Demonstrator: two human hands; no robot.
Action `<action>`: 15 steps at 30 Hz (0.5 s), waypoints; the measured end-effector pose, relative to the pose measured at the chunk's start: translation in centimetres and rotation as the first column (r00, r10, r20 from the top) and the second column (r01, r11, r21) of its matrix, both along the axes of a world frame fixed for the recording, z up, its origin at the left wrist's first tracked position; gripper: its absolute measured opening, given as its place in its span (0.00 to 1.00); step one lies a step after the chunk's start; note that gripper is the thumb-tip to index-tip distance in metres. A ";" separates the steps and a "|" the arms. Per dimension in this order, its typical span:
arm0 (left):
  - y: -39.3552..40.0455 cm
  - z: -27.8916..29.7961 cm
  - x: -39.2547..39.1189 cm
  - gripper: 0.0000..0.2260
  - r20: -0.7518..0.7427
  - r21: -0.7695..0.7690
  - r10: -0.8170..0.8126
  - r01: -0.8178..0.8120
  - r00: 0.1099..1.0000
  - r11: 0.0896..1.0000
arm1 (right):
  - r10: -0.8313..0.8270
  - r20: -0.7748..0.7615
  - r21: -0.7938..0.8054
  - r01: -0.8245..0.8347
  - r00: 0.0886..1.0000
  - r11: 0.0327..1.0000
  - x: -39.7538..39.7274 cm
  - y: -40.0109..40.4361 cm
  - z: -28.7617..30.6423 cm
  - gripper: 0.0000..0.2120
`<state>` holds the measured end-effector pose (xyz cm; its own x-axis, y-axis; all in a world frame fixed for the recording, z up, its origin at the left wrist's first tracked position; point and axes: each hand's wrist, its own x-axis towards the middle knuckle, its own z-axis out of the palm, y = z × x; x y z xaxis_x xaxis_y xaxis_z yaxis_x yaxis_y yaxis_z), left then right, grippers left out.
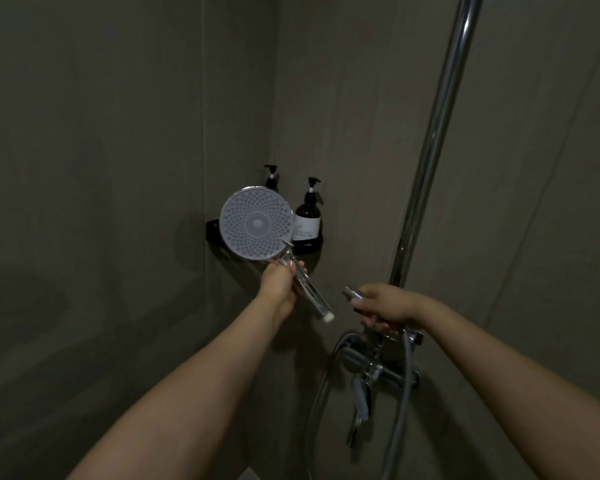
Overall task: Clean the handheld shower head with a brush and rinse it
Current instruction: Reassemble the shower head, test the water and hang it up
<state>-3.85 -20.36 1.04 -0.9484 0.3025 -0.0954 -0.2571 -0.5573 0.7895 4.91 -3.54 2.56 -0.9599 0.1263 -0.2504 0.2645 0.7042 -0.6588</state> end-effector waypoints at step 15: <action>-2.1 0.8 -0.5 0.10 0.062 0.113 0.161 -0.167 0.985 0.979 | 0.046 -0.302 0.136 -0.004 0.952 0.991 0.7 -2.3 -0.4 0.18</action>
